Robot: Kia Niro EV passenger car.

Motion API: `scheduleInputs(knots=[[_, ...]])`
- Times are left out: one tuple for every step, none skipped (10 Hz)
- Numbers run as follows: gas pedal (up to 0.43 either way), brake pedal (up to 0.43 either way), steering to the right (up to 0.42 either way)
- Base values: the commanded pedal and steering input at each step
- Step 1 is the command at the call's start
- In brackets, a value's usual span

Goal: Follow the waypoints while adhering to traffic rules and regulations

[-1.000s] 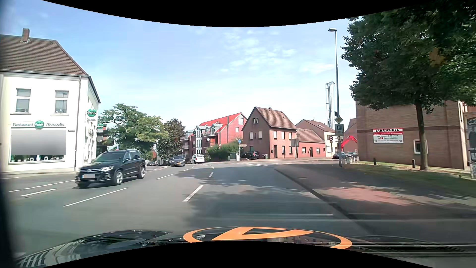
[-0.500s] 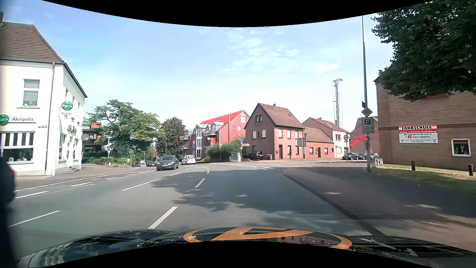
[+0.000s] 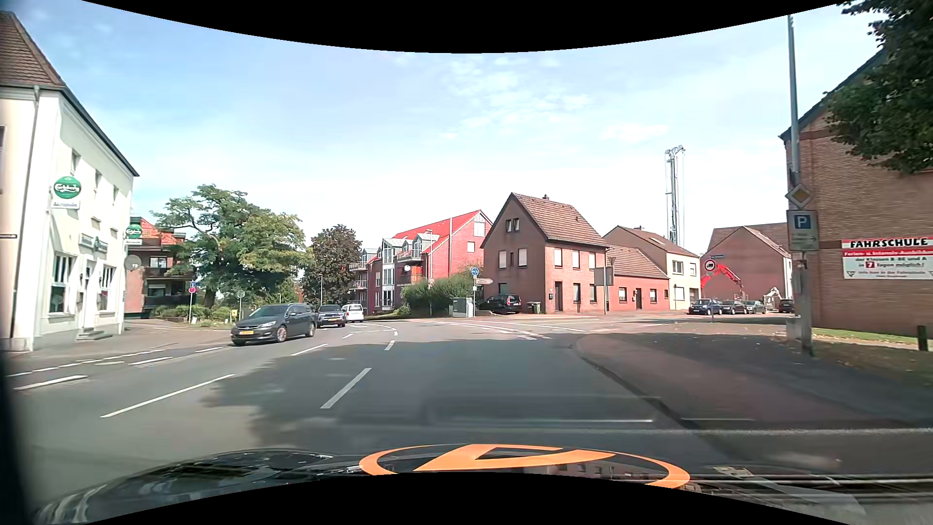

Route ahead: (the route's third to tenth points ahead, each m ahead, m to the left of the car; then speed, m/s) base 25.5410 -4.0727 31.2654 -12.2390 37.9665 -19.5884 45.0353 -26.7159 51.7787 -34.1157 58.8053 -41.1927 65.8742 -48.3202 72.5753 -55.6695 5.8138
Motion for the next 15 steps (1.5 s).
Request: scheduleInputs(knots=[[0.0,0.207,-0.007],[0.0,0.207,-0.004],[0.0,0.207,-0.004],[0.0,0.201,-0.004],[0.0,0.195,-0.002],[0.0,0.177,-0.001],[0.0,0.146,-0.001],[0.0,0.11,0.0],[0.0,0.012,0.001],[0.0,0.0,0.0],[0.0,0.0,0.001],[0.0,0.0,0.002],[0.0,0.0,0.004],[0.0,0.0,0.01],[0.0,0.0,0.018]])
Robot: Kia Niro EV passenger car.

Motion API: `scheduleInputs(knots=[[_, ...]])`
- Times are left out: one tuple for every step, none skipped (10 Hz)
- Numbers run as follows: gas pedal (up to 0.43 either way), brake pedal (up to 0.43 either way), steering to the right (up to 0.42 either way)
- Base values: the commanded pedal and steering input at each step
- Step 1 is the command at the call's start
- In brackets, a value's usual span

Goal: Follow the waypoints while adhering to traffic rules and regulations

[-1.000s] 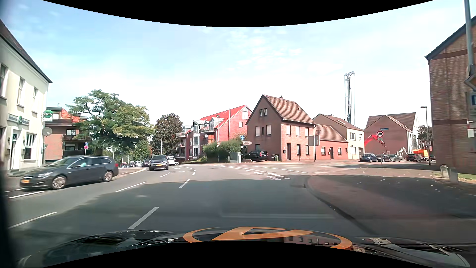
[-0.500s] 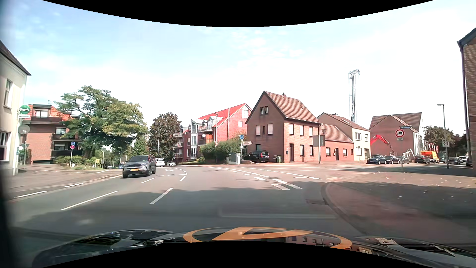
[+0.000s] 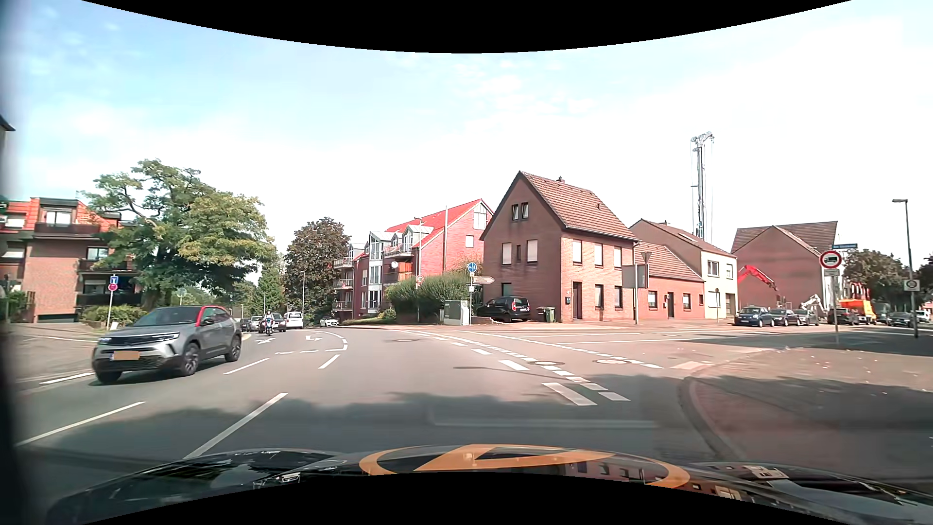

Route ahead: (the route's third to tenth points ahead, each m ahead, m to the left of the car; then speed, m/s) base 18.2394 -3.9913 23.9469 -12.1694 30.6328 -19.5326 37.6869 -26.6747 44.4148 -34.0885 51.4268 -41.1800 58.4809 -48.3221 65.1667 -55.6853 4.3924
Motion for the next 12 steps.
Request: scheduleInputs(knots=[[0.0,0.0,0.027],[0.0,0.0,0.038],[0.047,0.0,0.051],[0.098,0.0,0.059],[0.098,0.0,0.071],[0.098,0.0,0.085],[0.098,0.0,0.099],[0.098,0.0,0.108],[0.098,0.0,0.12],[0.098,0.0,0.136],[0.087,0.0,0.161],[0.059,0.0,0.183]])
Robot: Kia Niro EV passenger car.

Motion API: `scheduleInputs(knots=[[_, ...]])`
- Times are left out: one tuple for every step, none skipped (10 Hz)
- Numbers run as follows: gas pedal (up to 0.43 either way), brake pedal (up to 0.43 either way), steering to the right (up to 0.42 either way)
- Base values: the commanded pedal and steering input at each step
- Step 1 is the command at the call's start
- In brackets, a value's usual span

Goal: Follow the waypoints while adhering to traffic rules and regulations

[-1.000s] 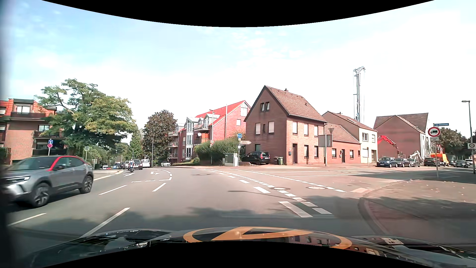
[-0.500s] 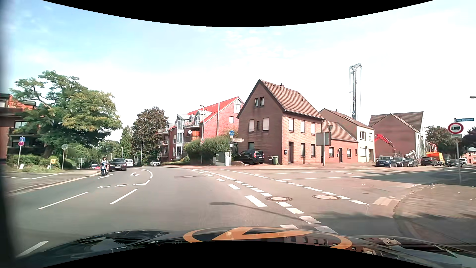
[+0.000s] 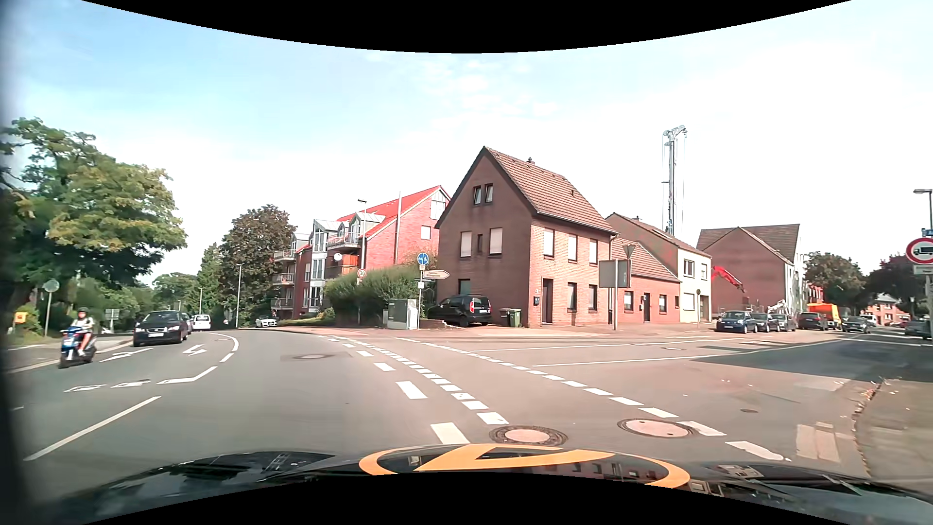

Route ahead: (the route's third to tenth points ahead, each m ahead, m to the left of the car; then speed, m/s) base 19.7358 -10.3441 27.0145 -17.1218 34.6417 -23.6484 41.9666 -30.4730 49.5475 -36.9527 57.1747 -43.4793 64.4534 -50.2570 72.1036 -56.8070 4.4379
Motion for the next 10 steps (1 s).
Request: scheduleInputs(knots=[[0.039,0.0,0.206],[0.008,0.0,0.226],[0.0,0.0,0.248],[0.0,0.0,0.272],[0.0,0.0,0.295],[0.0,0.0,0.314],[0.0,0.0,0.325],[0.0,0.0,0.331],[0.0,0.0,0.336],[0.098,0.0,0.346]])
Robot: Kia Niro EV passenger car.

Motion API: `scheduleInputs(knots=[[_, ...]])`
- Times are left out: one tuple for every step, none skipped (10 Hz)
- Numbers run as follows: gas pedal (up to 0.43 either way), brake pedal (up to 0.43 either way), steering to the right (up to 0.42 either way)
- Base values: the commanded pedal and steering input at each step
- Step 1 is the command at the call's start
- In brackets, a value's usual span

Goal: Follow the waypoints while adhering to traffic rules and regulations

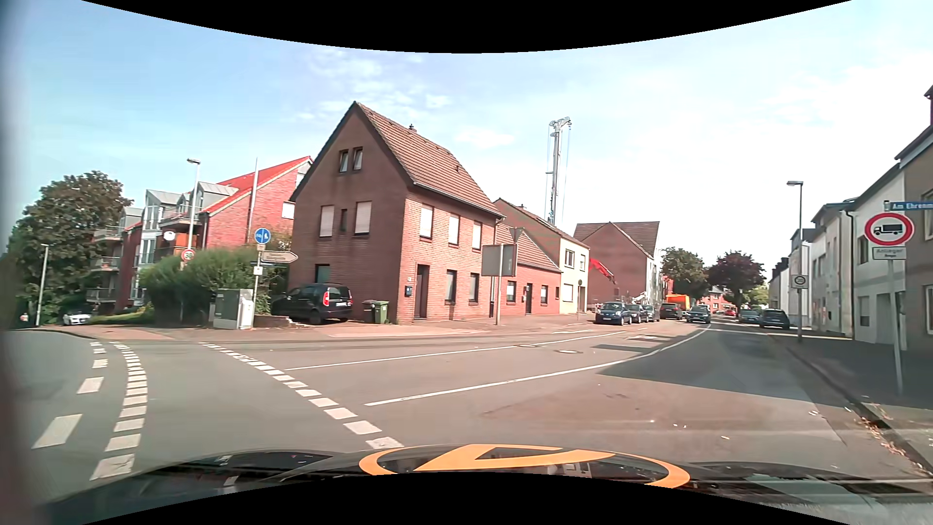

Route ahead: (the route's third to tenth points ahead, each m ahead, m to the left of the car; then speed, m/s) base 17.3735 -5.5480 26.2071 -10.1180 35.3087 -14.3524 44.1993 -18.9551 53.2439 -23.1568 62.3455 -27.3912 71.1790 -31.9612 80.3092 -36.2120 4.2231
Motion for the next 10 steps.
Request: scheduleInputs(knots=[[0.13,0.0,0.358],[0.138,0.0,0.364],[0.138,0.0,0.364],[0.138,0.0,0.36],[0.138,0.0,0.348],[0.138,0.0,0.34],[0.15,0.0,0.338],[0.15,0.0,0.333],[0.15,0.0,0.319],[0.15,0.0,0.295]])
